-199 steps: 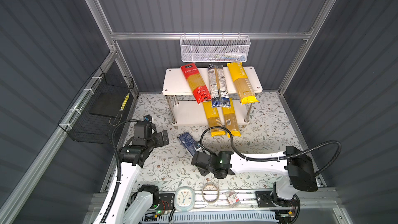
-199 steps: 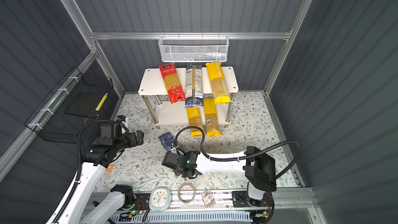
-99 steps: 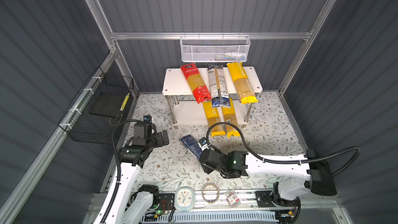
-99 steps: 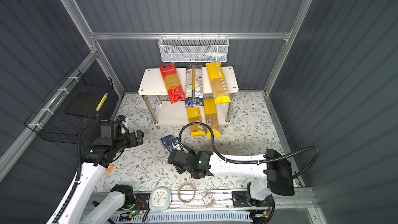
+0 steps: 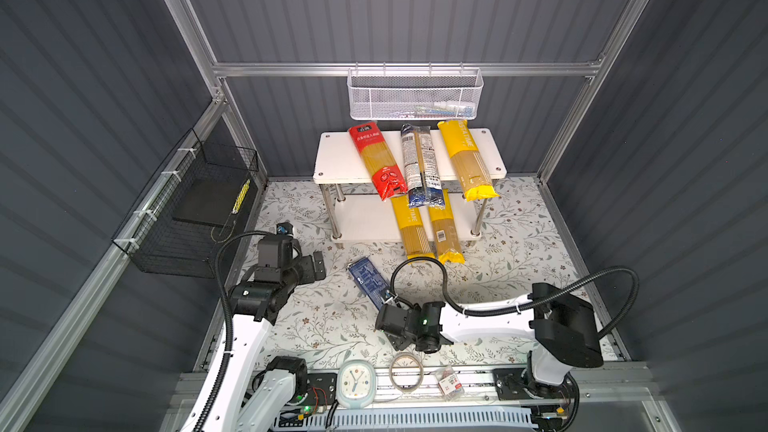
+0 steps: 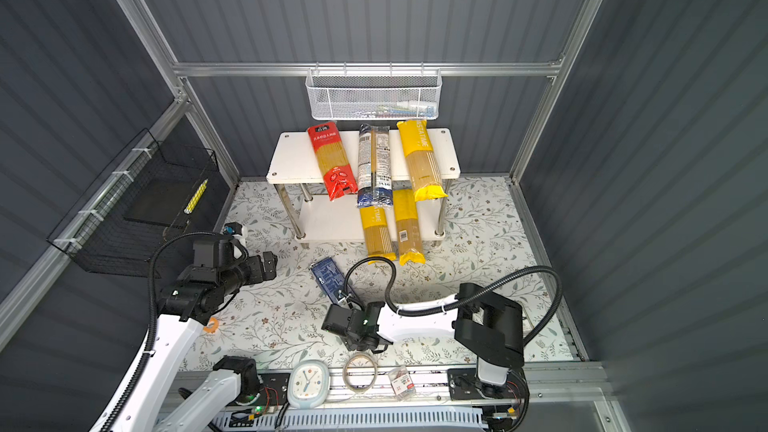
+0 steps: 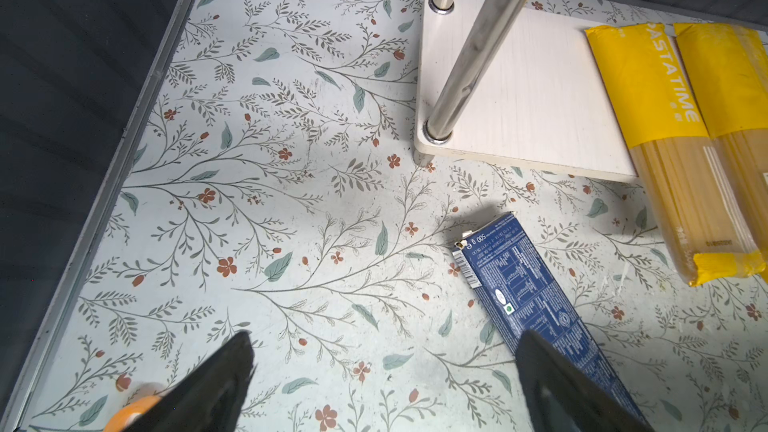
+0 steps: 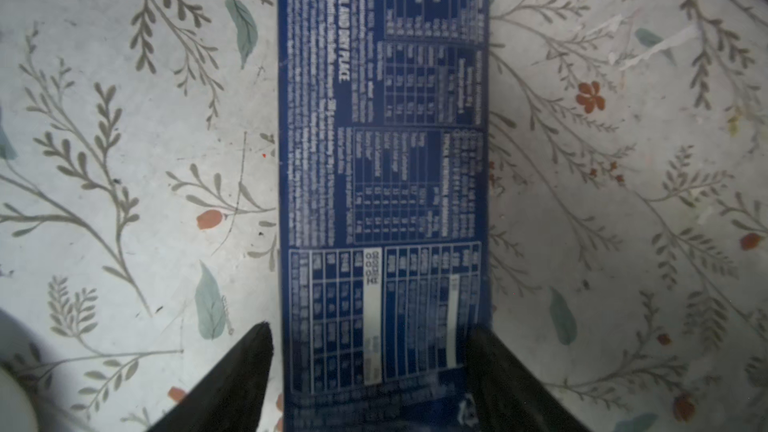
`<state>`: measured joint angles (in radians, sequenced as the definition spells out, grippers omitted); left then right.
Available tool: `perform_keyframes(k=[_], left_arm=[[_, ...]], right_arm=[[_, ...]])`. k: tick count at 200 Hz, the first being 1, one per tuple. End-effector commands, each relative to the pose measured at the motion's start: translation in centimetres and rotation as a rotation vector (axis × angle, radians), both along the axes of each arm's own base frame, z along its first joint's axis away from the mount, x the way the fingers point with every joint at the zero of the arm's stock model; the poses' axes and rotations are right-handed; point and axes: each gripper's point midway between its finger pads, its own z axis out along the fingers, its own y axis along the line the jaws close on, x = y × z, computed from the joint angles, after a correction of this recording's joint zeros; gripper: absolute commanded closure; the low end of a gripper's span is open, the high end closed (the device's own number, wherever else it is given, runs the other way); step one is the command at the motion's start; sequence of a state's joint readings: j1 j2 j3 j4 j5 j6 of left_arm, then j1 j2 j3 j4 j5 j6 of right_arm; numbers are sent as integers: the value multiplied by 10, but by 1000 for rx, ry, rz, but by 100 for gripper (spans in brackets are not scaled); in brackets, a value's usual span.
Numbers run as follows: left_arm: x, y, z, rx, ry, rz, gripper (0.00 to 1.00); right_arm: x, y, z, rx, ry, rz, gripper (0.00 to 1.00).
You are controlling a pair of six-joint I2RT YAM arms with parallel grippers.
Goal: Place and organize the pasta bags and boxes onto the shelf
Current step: 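Lift the blue box and carry it toward the shelf with the right gripper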
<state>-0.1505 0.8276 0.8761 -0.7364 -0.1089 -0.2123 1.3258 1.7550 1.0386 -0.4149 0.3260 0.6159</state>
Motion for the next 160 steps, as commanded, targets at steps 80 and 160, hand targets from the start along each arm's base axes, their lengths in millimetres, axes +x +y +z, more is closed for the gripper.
perform_keyframes(k=[80,160], left_arm=[[-1,1,0,12,-6,-14,0],[-1,0,-1,13,-5,-17,0]], right_arm=[[28,27,14,22,47,26,1],[64,32,-4,-21,81,-30,1]])
